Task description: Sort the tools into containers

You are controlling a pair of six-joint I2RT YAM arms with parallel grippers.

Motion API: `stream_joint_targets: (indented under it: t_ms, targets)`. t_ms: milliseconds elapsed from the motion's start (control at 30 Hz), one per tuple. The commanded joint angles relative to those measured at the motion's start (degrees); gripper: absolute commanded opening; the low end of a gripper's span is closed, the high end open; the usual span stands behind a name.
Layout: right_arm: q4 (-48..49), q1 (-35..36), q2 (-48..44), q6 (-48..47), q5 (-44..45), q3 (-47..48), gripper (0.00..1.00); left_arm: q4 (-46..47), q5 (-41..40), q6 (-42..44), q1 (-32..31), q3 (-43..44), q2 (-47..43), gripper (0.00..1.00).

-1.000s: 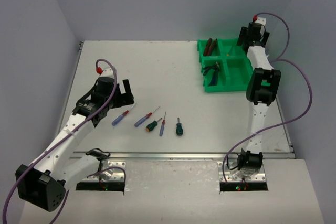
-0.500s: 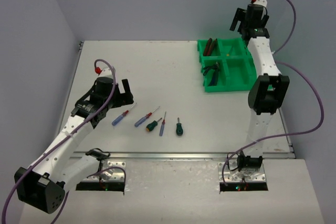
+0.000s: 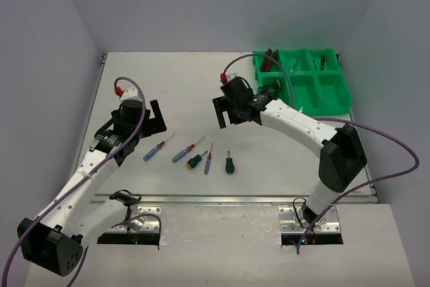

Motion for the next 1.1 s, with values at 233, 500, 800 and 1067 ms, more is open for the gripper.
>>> stream_joint_targets:
  t_ms: [233, 500, 800, 1067]
  targets:
    - [-3.5, 8.23, 4.9, 10.74, -9.23, -10.98, 0.7, 1.66, 1.39, 0.06, -0.19, 0.4, -1.17, 1.0]
    - [4.37, 9.58, 8.17, 12.24, -15.89, -16.86, 0.64, 1.94, 2.75, 0.57, -0.19, 0.3, -0.92, 1.0]
    - [6.17, 9.67, 10.18, 11.73, -15.52, -18.07, 0.03, 2.18, 3.48, 0.83, -0.28, 0.12, -0.84, 1.0]
    - [4.08, -2.11, 1.25, 2.09, -7.09, -14.16, 0.0, 2.31, 3.97, 1.01, -0.28, 0.18, -1.04, 1.0]
